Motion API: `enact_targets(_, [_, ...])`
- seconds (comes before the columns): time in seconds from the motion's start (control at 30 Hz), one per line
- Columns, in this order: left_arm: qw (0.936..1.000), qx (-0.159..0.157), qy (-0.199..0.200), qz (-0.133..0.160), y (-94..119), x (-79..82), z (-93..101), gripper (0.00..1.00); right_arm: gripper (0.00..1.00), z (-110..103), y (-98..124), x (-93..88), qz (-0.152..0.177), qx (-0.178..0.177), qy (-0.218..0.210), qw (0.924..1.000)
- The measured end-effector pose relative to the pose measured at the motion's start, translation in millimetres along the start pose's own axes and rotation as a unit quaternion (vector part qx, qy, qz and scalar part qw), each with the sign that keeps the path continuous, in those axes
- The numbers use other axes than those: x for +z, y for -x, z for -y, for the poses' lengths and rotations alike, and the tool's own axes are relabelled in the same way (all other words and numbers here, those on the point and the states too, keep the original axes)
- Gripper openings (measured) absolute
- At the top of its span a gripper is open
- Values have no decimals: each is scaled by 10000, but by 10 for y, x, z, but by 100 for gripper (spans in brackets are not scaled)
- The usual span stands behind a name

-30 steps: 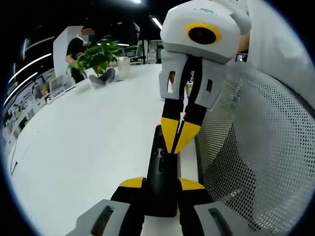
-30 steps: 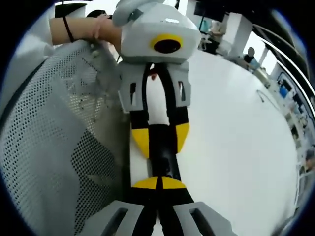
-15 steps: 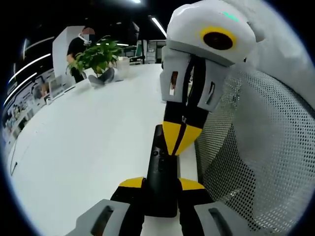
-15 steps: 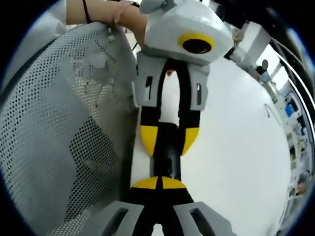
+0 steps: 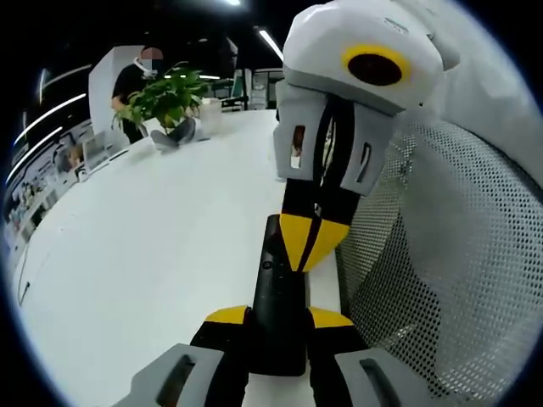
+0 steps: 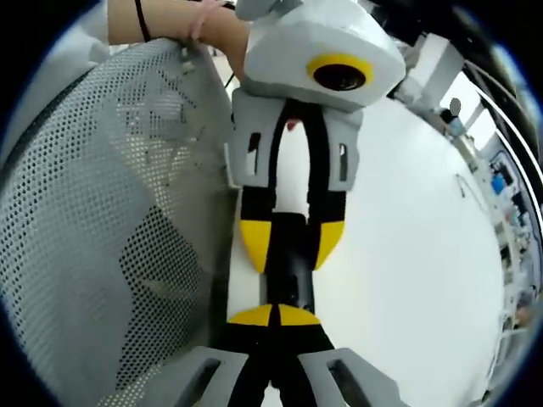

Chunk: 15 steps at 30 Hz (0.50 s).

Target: Press the specified remote control buttons in sequence, fully releasing each button before pressing the next.

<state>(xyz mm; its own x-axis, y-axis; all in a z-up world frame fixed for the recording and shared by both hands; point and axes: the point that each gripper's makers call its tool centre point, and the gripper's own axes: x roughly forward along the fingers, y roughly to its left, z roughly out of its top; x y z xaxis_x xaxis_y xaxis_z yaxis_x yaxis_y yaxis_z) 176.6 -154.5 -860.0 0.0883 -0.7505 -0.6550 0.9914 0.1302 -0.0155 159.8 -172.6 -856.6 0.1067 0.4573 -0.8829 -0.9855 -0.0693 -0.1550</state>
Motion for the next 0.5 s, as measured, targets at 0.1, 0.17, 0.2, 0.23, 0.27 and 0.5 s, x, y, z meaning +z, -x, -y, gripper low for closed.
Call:
enact_targets(0.1, [10000,5,-4,1,1,1,-1,25,0,10,3,17,151,-22,-354,9993])
enact_targets(0.17, [10000,8,-2,5,3,3,-2,25,0,28,15,27,253,82,-641,9976])
enact_targets(0.2, [10000,7,-6,8,4,3,-1,25,0,34,24,32,304,145,-783,9964])
enact_targets(0.23, [10000,8,-6,12,5,4,-2,25,0,38,32,19,264,182,-839,9960])
enact_targets(0.27, [10000,7,-4,13,4,2,-2,25,0,60,39,16,237,167,-813,9963])
enact_targets(0.5, [10000,6,-2,15,3,1,-2,25,0,211,70,6,246,121,-937,9952])
